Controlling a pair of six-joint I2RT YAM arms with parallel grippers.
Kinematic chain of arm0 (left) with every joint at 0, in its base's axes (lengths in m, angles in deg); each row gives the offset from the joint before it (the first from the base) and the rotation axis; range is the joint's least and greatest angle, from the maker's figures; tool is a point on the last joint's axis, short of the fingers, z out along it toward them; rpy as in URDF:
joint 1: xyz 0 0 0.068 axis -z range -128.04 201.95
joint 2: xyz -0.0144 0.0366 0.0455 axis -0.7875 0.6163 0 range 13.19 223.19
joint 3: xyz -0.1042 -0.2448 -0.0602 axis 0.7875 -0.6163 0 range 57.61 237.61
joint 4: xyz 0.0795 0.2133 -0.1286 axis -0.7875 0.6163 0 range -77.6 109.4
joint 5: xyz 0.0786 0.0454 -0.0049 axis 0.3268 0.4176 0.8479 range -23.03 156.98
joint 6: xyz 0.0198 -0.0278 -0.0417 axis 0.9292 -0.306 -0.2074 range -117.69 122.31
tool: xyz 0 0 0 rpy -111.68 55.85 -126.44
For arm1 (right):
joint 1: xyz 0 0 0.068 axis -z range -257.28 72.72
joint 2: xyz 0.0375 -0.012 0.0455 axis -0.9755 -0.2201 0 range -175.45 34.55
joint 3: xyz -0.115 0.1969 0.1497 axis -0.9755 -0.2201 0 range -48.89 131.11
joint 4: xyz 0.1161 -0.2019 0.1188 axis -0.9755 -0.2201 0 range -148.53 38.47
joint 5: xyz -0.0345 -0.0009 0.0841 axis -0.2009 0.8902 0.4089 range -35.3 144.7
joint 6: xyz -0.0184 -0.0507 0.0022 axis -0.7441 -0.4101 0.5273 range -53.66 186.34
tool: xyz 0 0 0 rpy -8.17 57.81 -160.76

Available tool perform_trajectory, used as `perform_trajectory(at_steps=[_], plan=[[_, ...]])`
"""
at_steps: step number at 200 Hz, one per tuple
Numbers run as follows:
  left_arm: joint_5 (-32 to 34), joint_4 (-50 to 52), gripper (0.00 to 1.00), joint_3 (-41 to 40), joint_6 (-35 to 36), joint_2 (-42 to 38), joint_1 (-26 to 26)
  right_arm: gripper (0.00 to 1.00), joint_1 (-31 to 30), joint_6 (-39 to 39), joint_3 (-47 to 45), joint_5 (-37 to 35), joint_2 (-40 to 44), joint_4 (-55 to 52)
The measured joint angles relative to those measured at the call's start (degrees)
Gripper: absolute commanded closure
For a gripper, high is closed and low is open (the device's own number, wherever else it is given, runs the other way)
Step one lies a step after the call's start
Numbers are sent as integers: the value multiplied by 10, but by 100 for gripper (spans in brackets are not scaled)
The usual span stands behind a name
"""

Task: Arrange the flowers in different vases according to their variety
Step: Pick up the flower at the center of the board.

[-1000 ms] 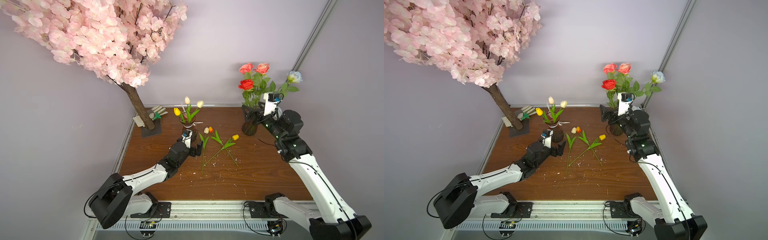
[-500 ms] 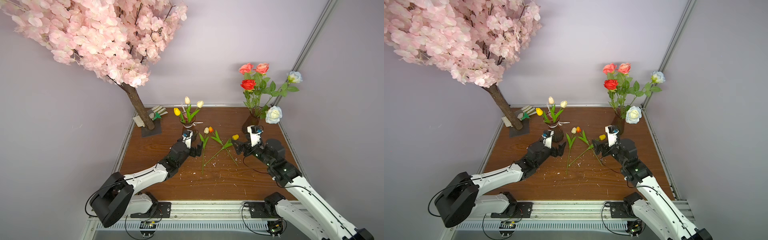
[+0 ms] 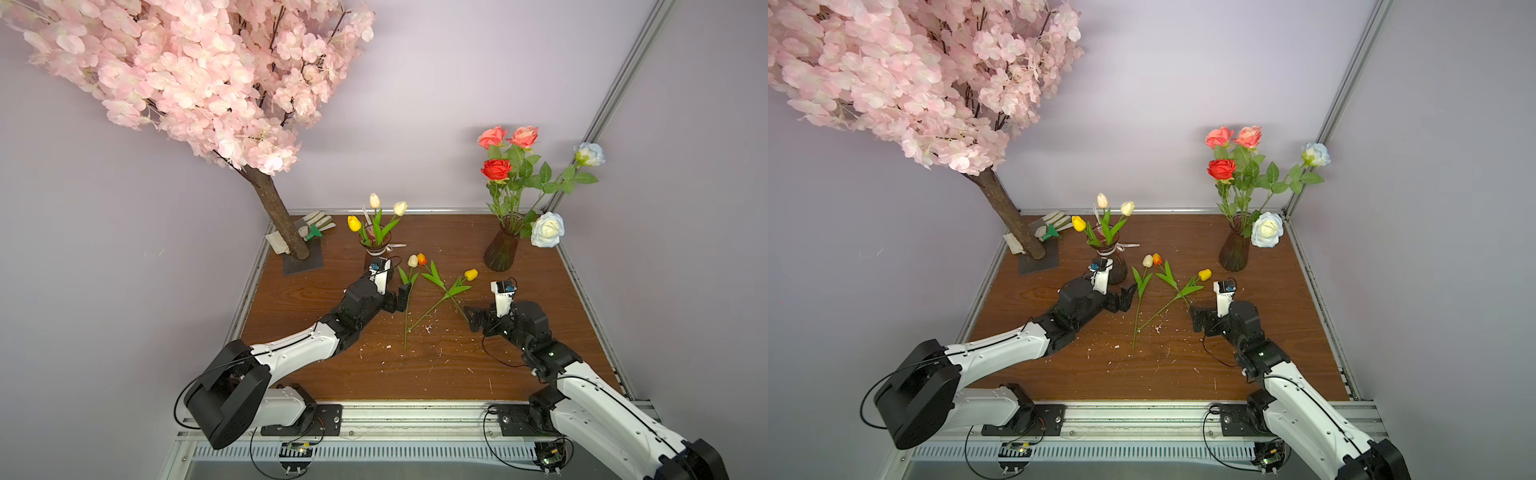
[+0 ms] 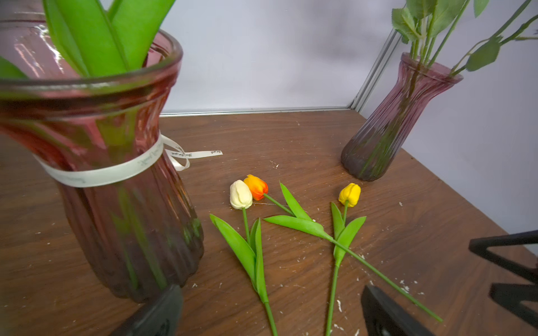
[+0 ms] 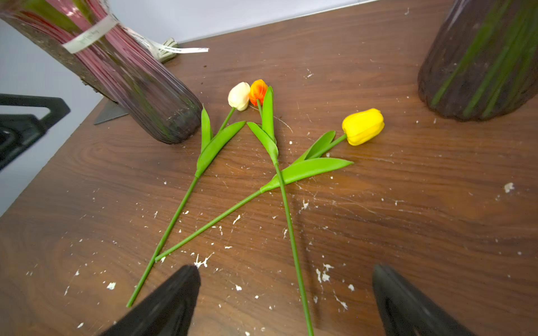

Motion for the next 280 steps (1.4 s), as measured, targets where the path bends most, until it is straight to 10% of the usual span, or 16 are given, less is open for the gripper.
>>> perform_trajectory(at_steps=[122,280], plan=[[-10,377,37,231,-37,200,26,0,0,101,-152,-56,124,124],[-6,533,81,386,6,362,37,0,0,104,-152,-85,174,123]])
